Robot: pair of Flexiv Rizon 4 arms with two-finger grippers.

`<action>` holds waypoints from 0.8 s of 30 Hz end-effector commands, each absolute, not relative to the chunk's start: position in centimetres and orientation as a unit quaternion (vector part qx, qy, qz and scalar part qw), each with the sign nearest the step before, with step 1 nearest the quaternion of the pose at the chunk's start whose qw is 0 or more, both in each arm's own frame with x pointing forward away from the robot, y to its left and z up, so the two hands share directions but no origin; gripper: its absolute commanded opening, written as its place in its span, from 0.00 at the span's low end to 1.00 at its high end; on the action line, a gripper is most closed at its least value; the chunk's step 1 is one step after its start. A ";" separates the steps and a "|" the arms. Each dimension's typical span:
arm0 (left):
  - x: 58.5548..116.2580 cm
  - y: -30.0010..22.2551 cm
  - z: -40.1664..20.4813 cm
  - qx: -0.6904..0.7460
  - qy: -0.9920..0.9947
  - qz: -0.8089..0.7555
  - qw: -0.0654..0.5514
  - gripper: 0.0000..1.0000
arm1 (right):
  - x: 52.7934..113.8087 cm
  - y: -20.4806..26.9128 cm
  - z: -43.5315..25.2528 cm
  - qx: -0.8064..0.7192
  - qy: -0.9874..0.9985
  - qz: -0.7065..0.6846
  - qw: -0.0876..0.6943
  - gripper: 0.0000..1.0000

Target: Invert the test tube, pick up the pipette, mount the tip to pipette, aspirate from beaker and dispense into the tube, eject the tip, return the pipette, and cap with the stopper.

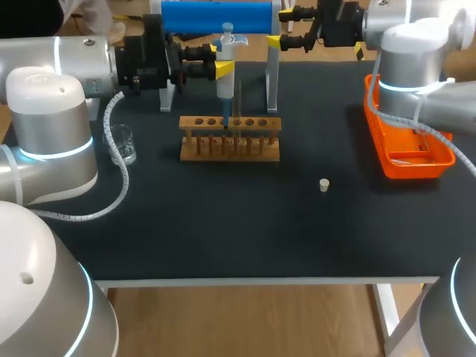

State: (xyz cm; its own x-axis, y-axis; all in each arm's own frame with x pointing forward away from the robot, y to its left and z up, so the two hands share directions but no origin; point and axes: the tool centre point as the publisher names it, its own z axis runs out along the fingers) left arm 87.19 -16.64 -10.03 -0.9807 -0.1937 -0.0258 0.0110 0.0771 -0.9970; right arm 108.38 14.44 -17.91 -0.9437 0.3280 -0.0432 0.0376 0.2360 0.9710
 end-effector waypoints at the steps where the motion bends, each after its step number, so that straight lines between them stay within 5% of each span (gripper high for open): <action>1: 87.1 -14.9 -10.3 -0.080 0.733 -0.670 0.087 0.00 | 108.5 14.4 -17.9 0.117 0.778 0.606 0.118 1.00; 24: 96.3 -2.4 -9.7 -0.171 0.789 -0.586 0.074 0.00 | 108.5 14.4 -17.9 0.117 0.778 0.606 0.118 1.00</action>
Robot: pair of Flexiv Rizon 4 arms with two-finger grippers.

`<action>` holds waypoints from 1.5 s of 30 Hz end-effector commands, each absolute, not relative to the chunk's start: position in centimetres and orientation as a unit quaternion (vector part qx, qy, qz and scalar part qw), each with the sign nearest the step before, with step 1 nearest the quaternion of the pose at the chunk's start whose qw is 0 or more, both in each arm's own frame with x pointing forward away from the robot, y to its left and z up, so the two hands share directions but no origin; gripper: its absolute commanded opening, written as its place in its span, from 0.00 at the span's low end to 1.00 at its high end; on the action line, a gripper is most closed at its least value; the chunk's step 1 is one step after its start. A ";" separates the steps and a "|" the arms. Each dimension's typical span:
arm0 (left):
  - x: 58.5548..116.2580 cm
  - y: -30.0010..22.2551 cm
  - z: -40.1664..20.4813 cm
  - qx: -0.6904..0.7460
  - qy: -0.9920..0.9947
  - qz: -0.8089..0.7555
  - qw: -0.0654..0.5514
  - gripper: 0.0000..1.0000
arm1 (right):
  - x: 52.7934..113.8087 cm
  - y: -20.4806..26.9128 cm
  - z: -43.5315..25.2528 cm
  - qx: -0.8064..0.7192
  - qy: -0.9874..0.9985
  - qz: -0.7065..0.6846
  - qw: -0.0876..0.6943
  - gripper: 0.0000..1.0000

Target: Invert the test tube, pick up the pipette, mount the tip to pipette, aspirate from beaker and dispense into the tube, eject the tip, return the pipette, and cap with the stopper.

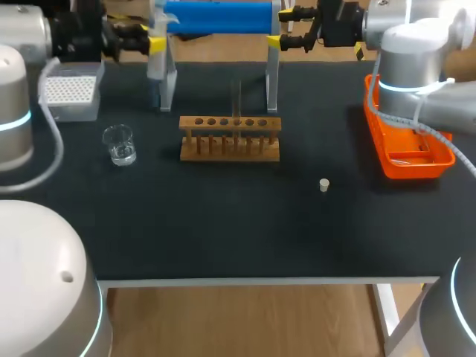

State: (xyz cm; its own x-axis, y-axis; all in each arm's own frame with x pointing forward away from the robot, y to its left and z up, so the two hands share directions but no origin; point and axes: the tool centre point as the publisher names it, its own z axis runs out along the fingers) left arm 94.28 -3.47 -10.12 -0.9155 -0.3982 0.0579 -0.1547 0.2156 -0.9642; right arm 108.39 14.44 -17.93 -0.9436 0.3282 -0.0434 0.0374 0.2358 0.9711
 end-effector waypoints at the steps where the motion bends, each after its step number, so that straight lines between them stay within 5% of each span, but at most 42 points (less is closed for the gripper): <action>1: 96.9 -2.0 -9.7 -0.176 0.789 -0.584 0.075 0.00 | 108.5 14.4 -17.9 0.117 0.778 0.606 0.118 1.00; 16: 104.9 -1.0 -10.8 -0.276 0.796 -0.524 0.128 0.00 | 108.5 14.4 -17.9 0.117 0.778 0.606 0.118 1.00; 45: 108.8 -4.3 -12.1 -0.418 0.729 -0.474 0.263 0.00 | 108.5 14.4 -17.9 0.117 0.778 0.606 0.118 1.00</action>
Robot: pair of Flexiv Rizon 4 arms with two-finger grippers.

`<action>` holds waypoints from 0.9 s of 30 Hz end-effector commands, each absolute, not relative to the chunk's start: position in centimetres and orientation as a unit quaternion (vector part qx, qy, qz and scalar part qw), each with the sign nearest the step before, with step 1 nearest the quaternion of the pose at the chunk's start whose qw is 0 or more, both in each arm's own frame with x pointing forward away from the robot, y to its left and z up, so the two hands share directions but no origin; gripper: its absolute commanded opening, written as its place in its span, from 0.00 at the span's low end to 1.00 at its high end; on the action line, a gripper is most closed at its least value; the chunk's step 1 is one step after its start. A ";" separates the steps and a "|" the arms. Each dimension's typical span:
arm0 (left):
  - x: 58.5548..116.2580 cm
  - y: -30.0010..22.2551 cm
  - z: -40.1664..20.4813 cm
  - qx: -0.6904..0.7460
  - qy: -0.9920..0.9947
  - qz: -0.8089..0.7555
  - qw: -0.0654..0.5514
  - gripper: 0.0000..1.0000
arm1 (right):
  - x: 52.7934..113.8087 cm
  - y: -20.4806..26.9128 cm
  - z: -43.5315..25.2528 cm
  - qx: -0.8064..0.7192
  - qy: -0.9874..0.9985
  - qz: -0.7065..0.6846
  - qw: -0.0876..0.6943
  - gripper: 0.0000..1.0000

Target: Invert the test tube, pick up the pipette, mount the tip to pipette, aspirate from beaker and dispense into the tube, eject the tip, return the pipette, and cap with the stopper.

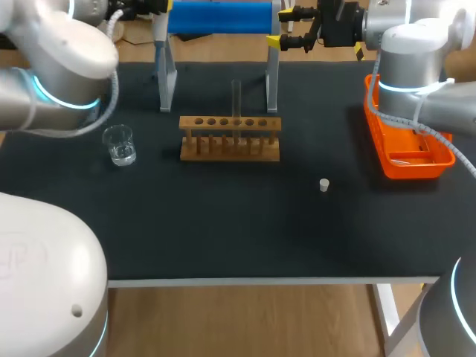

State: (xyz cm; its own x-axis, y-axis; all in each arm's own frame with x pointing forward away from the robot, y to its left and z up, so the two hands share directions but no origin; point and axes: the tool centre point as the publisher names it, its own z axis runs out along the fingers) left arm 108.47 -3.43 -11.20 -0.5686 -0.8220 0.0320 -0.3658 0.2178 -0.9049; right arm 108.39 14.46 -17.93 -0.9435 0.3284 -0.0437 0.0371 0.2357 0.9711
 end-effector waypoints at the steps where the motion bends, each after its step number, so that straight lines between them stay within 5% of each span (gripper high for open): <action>1: 108.9 -4.4 -12.2 -0.425 0.725 -0.473 0.266 0.00 | 108.5 14.4 -17.9 0.117 0.778 0.606 0.118 1.00; 27: 111.7 -5.4 -15.7 -0.498 0.690 -0.433 0.297 0.00 | 108.5 14.4 -17.9 0.117 0.778 0.606 0.118 1.00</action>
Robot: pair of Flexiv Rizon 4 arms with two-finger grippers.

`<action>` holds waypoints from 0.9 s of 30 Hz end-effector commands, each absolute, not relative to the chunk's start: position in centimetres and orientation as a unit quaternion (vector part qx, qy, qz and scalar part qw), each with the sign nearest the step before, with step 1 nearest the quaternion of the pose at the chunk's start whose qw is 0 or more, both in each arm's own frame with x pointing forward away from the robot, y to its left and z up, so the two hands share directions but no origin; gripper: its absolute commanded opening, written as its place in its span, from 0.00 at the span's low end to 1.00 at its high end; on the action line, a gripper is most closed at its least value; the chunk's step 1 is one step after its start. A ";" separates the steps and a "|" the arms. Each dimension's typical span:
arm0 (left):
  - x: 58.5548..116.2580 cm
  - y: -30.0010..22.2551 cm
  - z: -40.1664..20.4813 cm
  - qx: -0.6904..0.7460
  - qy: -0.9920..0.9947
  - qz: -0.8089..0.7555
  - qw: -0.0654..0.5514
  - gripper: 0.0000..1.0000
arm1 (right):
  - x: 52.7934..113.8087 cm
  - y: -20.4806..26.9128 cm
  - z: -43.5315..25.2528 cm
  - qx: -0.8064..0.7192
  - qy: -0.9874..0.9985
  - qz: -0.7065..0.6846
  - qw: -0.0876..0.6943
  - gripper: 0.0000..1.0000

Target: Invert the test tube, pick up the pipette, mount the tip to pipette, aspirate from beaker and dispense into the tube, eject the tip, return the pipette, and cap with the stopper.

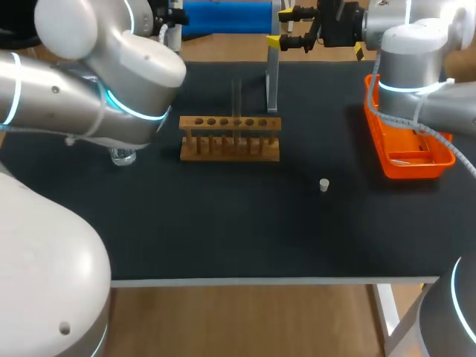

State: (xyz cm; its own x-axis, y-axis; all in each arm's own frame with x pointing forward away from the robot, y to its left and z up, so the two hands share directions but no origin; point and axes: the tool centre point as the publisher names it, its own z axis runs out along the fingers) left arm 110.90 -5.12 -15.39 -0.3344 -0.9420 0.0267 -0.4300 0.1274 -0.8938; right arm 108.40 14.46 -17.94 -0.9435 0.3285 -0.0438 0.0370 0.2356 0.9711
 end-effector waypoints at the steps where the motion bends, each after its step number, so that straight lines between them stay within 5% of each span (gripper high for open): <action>1: 111.9 -5.3 -15.8 -0.499 0.690 -0.432 0.297 0.00 | 108.5 14.4 -17.9 0.117 0.778 0.606 0.118 1.00; 27: 116.5 -4.5 -16.9 -0.500 0.707 -0.408 0.290 0.00 | 108.5 14.4 -17.9 0.117 0.778 0.606 0.118 1.00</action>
